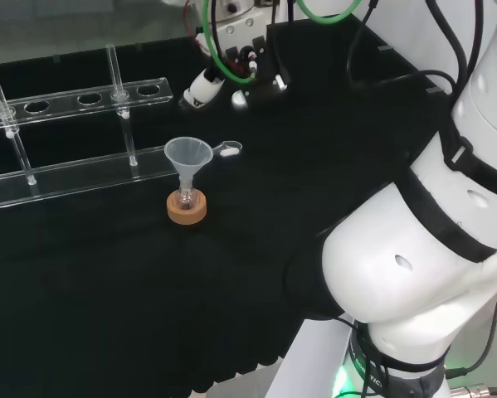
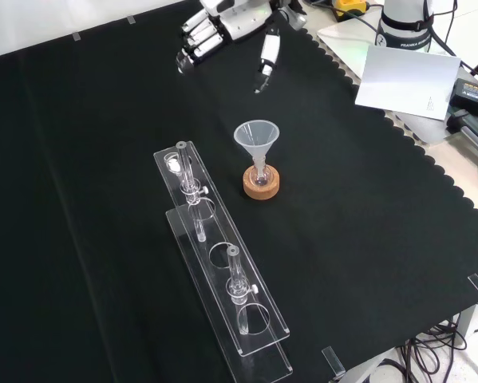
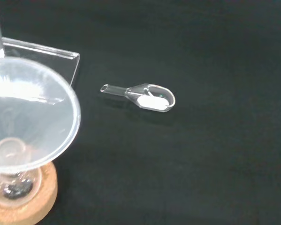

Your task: Pick up the weighing funnel.

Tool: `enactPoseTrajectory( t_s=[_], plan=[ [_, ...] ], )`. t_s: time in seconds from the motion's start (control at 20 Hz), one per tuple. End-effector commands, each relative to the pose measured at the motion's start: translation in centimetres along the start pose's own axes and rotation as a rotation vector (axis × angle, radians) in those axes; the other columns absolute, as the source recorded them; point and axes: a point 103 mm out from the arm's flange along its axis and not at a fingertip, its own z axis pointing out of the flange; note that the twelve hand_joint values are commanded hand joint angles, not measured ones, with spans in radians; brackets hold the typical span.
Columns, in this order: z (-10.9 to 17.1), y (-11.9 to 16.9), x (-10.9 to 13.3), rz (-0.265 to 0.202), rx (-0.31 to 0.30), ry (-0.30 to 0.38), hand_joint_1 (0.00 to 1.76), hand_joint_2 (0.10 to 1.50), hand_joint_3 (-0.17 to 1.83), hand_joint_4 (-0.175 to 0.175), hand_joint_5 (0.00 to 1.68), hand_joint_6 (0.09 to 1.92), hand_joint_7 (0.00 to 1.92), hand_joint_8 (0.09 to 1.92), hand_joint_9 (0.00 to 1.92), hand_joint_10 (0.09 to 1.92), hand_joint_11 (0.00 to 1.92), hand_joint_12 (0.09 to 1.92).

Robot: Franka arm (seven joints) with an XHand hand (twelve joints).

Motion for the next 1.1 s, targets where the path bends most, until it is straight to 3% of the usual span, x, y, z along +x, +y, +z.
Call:
enactPoseTrajectory(
  t_s=[0.05, 0.45, 0.75, 1.1],
  plan=[
    [0.1, 2.3, -3.3, 0.035, 0.03, 0.028, 0.53, 0.76, 0.18, -0.064, 0.21, 0.09, 0.08, 0.7, 0.32, 0.73, 0.16, 1.43],
    [0.7, 4.1, -5.6, 0.066, 0.011, 0.041, 0.59, 0.77, 0.2, -0.061, 0.33, 0.09, 0.19, 0.71, 0.43, 0.69, 0.23, 1.39],
    [2.6, 8.5, -6.2, 0.05, 0.064, -0.001, 0.76, 0.77, 0.25, -0.053, 0.44, 0.09, 0.3, 0.7, 0.54, 0.63, 0.33, 1.35],
    [5.9, 11.8, -5.9, 0.008, 0.099, -0.032, 0.8, 0.74, 0.29, -0.046, 0.47, 0.09, 0.34, 0.69, 0.57, 0.6, 0.38, 1.32]
  ],
)
